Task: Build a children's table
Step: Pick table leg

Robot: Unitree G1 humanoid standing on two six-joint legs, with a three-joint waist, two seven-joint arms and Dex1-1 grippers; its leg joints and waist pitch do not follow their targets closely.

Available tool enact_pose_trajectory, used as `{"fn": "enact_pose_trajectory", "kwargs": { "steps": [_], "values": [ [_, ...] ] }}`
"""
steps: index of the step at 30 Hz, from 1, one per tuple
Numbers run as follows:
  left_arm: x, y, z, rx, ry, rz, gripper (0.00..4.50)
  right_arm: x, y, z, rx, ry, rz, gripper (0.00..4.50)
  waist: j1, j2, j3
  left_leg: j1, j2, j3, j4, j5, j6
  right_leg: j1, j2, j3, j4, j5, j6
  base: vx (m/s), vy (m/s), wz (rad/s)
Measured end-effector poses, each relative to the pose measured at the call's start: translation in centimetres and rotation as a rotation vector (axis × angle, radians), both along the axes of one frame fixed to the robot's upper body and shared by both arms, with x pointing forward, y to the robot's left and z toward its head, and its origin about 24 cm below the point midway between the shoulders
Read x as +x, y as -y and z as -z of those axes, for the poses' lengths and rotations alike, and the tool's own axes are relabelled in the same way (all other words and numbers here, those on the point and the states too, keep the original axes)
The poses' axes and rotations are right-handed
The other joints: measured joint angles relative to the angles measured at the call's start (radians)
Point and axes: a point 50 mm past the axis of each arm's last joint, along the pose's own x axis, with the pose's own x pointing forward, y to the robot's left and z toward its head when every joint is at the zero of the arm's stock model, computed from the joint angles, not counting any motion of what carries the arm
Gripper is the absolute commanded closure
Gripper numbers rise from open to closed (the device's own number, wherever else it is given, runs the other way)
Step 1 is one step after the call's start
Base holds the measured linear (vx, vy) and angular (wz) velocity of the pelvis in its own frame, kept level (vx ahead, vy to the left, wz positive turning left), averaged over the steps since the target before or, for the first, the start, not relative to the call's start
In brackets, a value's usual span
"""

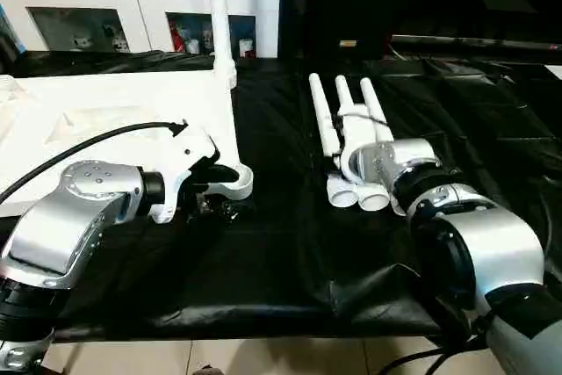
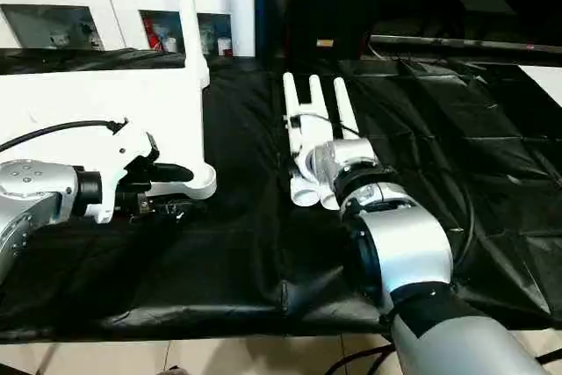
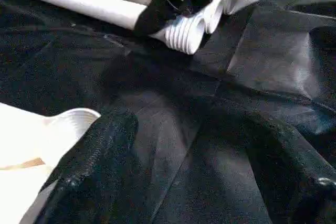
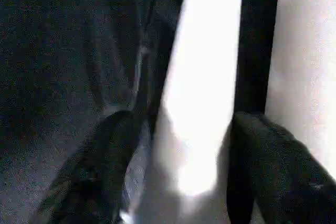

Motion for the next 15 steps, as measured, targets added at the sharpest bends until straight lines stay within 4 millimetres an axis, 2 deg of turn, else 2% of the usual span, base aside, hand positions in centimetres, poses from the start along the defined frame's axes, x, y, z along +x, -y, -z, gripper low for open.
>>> {"fn": "enact_pose_trajectory", "kwargs": {
  "steps": [2, 6, 9, 15],
  "values": [
    [-0.14, 0.12, -0.08, -0.001, 0.003, 0.007, 0.79, -0.09, 0.05, 0.19, -0.004, -0.006, -0.003, 1.90, 0.000, -0.002, 0.001, 0.000, 0.000, 0.000, 0.000, 0.000, 0.000, 0.000, 0.000, 0.000, 0.001, 0.000, 0.000, 0.000, 0.000, 0.00],
    [-0.56, 0.00, 0.31, 0.001, -0.019, 0.007, 0.79, -0.24, 0.19, 0.49, -0.008, -0.016, -0.015, 2.07, 0.000, -0.007, 0.001, 0.000, 0.000, 0.000, 0.000, 0.000, 0.000, 0.000, 0.000, 0.000, 0.002, -0.001, 0.000, 0.000, 0.000, 0.00],
    [-0.61, -0.17, 0.39, 0.008, -0.026, 0.000, 0.79, -0.34, 0.26, 0.70, -0.012, -0.021, -0.016, 2.40, 0.002, -0.012, 0.000, 0.000, 0.000, 0.000, 0.000, 0.000, -0.001, 0.000, 0.000, 0.000, 0.002, -0.001, 0.000, 0.000, 0.000, 0.00],
    [-0.57, -0.30, 0.38, 0.015, -0.023, -0.012, 0.79, -0.37, 0.31, 0.80, 0.001, -0.022, -0.006, 2.56, 0.003, -0.015, -0.001, 0.000, 0.000, 0.000, 0.002, 0.000, -0.001, 0.001, 0.000, 0.000, 0.003, -0.001, 0.000, 0.000, 0.000, 0.00]
  ]
}}
